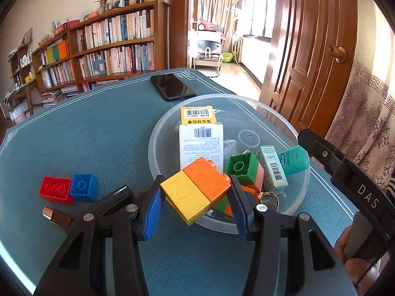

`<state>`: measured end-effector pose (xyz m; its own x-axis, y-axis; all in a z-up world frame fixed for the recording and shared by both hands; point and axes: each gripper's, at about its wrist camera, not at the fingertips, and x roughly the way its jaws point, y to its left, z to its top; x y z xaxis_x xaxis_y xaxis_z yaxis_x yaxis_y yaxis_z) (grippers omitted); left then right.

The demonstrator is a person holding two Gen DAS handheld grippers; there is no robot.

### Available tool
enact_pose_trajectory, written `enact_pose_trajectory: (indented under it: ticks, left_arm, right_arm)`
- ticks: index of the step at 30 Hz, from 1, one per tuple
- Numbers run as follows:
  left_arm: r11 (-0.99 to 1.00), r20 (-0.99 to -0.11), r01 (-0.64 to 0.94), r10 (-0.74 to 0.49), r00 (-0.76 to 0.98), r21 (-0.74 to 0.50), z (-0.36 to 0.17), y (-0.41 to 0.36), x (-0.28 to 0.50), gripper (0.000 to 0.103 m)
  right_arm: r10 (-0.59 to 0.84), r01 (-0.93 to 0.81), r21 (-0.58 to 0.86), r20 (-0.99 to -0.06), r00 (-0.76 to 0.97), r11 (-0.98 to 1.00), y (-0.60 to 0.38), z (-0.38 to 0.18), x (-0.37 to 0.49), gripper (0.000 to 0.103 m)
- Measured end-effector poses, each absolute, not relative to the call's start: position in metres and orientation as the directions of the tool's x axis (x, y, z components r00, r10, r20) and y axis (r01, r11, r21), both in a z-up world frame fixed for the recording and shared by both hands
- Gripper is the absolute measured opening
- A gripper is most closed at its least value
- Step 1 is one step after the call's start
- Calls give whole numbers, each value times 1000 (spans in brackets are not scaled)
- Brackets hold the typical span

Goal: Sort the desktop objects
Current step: 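Carry yellow-orange block over the bowl with left tool and open to drop, then move left tool to dark brown bottle with gold cap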

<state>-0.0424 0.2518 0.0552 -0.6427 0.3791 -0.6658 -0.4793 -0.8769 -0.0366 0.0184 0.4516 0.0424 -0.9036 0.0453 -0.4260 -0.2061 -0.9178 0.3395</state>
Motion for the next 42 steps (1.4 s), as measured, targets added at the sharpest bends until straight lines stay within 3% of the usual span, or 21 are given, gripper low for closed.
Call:
enact_pose_trajectory:
  ticks: [22,25,27,33,42]
  left_arm:
    - [-880,-711,-461,398,-579,-118,38,276,-90,54]
    - [-884,-698,-452,399,-595,-119,42,272,-87,64]
    - [-886,-689,-449,398,-606,-116,46,269,-84,64]
    - [-906,-670,-421,346,-656,-56,54,261,-75,64]
    - [-935,-662,-349,300,-687,-61,61,228,-71,64]
  right_arm:
    - [39,-212,365,-426,-904,-906,460,41,19,79]
    - [39,-214,368,-428,-903,-905,461,40,20,79]
    - [39,-212,364,-427,-903,-907,460,41,20,79]
    - [40,-206,343,-434,-900,-916,455,39,18,79]
    - [49,-203,308,-442,-896,-929,447,38,17,79]
